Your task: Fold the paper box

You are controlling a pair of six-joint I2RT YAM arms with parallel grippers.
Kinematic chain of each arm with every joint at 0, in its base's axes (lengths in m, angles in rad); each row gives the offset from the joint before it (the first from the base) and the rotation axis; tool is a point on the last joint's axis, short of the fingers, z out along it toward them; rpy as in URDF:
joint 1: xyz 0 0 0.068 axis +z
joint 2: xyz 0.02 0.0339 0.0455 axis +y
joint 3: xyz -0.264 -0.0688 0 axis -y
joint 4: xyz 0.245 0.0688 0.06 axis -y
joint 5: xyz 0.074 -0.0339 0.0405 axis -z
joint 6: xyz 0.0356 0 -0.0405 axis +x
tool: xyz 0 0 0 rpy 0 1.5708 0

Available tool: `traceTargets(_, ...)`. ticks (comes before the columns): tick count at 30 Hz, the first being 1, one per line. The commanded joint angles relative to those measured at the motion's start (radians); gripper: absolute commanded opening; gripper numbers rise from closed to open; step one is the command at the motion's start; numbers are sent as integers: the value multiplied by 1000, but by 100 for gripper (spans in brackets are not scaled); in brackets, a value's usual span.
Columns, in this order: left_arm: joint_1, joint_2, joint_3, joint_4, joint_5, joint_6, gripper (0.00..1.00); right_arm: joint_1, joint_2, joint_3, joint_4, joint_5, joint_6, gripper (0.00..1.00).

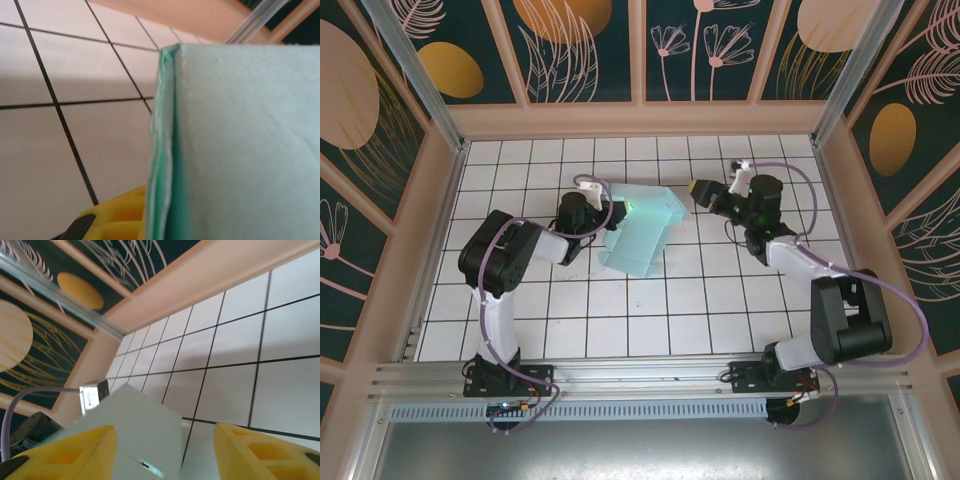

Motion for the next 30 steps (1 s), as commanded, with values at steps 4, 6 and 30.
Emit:
traceTargets(4, 32, 17, 34, 250, 57, -315, 0, -50, -97, -141, 161, 15, 115, 53)
traceTargets(6, 31, 18, 47, 260, 50, -375, 0, -42, -91, -159, 209, -31, 121, 53)
traceTargets(30, 11, 1, 35, 298, 53, -315, 0, 185, 154, 6, 540, -87, 315, 49)
